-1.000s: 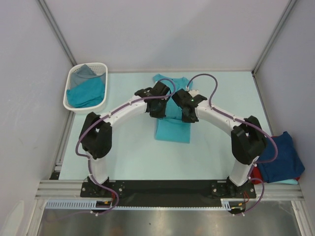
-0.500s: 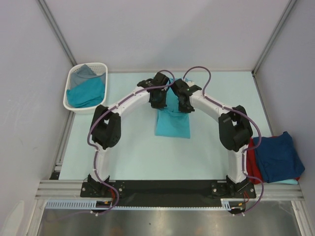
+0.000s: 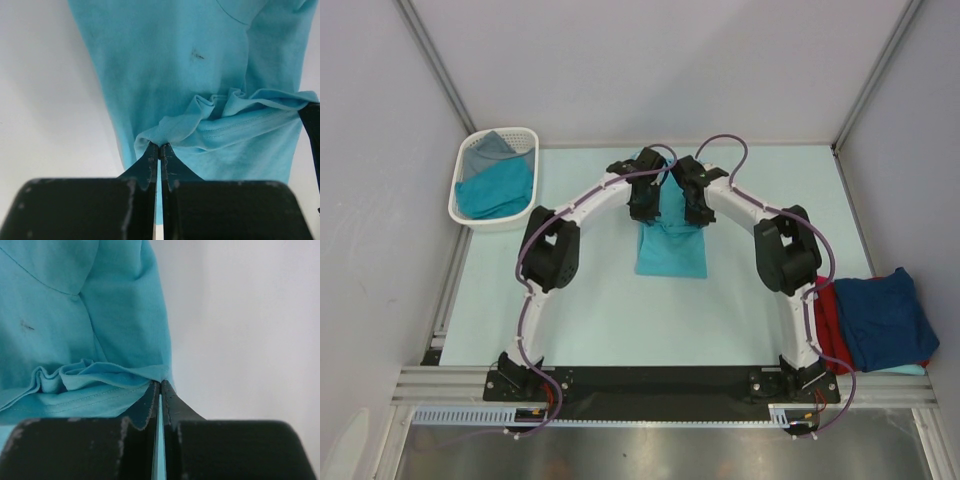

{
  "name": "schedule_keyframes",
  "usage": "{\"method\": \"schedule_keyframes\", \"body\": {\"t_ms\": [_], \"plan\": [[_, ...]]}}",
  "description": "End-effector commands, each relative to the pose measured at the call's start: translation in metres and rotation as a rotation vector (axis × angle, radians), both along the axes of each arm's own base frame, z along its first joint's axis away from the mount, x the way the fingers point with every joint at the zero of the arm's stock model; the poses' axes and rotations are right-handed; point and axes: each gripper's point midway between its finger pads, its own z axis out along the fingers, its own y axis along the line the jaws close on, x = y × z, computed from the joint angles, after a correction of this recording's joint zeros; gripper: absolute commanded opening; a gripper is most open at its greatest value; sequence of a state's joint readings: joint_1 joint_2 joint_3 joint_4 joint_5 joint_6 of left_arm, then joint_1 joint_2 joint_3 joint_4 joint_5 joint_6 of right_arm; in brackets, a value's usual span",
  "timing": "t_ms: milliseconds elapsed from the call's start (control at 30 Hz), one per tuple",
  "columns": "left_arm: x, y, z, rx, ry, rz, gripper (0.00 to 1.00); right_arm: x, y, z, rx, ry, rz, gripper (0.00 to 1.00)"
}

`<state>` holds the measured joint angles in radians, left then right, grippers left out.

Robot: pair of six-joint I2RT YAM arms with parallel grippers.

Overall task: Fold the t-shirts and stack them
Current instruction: Fold the folded rectangular tshirt in 1/3 of the way

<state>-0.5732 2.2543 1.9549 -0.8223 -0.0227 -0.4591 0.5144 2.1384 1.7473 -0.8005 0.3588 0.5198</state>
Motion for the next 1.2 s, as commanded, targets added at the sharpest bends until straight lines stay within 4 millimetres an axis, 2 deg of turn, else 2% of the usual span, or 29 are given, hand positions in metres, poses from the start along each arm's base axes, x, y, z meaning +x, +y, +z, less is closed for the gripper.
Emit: {"method": "schedule_keyframes", "body": {"t_ms": [0,67,100,200,233,300,333,400,433,467,500,533,567,600,633,700,800,867,933,967,1033,1167], "plan": [[0.017,0.003,0.026,-0.017,-0.064,0.02,0.04,0.015,0.01,0.02,0.029,-0.063,0.034,0.2],[0.021,0.008,0.034,-0.003,-0.093,0.036,0.05,0.02,0.009,0.033,0.023,-0.099,0.03,0.32],[0.022,0.01,0.04,0.001,-0.108,0.04,0.07,0.021,0.009,0.042,0.024,-0.111,0.032,0.44],[0.023,0.019,0.065,0.009,-0.163,0.062,0.1,0.018,0.004,0.058,0.025,-0.141,0.028,0.55],[0.019,0.022,0.076,0.004,-0.18,0.064,0.11,0.011,0.003,0.067,0.033,-0.151,0.035,0.56],[0.015,0.027,0.085,0.002,-0.197,0.075,0.13,0.002,0.002,0.074,0.035,-0.162,0.04,0.57],[0.007,0.033,0.081,0.015,-0.187,0.077,0.14,-0.005,0.002,0.082,0.048,-0.175,0.046,0.57],[0.001,0.04,0.1,-0.002,-0.234,0.087,0.17,-0.024,0.001,0.073,0.036,-0.152,0.057,0.57],[-0.009,0.047,0.09,0.017,-0.214,0.088,0.18,-0.032,0.002,0.08,0.049,-0.164,0.063,0.57],[-0.013,0.051,0.104,0.004,-0.245,0.096,0.19,-0.044,0.001,0.068,0.042,-0.137,0.069,0.57],[-0.015,0.052,0.105,-0.005,-0.254,0.098,0.22,-0.051,0.002,0.064,0.043,-0.128,0.071,0.57],[-0.025,0.057,0.094,0.004,-0.232,0.1,0.24,-0.057,0.003,0.065,0.052,-0.13,0.075,0.57],[-0.027,0.057,0.103,-0.02,-0.259,0.103,0.25,-0.067,0.005,0.052,0.046,-0.109,0.085,0.57],[-0.033,0.055,0.099,-0.034,-0.245,0.093,0.26,-0.071,0.007,0.047,0.056,-0.098,0.09,0.56],[-0.04,0.057,0.087,-0.03,-0.22,0.093,0.27,-0.073,0.01,0.042,0.063,-0.095,0.094,0.55],[-0.045,0.053,0.076,-0.031,-0.198,0.082,0.27,-0.079,0.015,0.03,0.066,-0.072,0.102,0.54],[-0.052,0.045,0.056,-0.022,-0.152,0.066,0.26,-0.075,0.026,0.021,0.076,-0.068,0.116,0.53],[-0.051,0.039,0.052,-0.029,-0.148,0.059,0.25,-0.068,0.03,0.014,0.071,-0.068,0.119,0.52],[-0.049,0.034,0.048,-0.042,-0.141,0.058,0.25,-0.056,0.034,0.017,0.078,-0.083,0.119,0.5],[-0.047,0.031,0.048,-0.047,-0.144,0.058,0.25,-0.052,0.033,0.01,0.074,-0.07,0.113,0.5],[-0.043,0.027,0.045,-0.053,-0.14,0.052,0.24,-0.04,0.036,0.018,0.084,-0.086,0.105,0.48],[-0.027,0.022,0.056,-0.045,-0.175,0.053,0.24,-0.019,0.026,0.033,0.089,-0.127,0.073,0.49]]}}
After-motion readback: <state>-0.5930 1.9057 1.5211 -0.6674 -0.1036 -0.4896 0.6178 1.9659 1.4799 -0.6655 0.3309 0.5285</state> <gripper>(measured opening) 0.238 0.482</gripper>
